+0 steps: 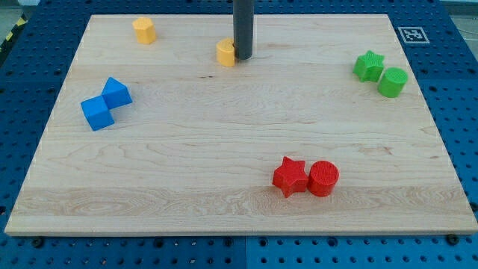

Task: Place the yellow hexagon diagonally top left to the red star

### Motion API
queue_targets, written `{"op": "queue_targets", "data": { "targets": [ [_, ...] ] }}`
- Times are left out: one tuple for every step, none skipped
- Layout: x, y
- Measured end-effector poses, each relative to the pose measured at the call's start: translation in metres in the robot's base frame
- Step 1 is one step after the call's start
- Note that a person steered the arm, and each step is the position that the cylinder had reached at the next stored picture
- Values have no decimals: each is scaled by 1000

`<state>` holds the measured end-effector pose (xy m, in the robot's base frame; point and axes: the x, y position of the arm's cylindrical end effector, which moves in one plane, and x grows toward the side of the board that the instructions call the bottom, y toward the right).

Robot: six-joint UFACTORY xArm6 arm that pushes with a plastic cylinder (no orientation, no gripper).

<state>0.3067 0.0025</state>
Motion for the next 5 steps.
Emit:
{"op": "queue_targets", "data": {
  "targets": [
    [14, 10],
    [16, 12],
    [16, 12],
    [22, 14],
    [28, 15]
  ]
}}
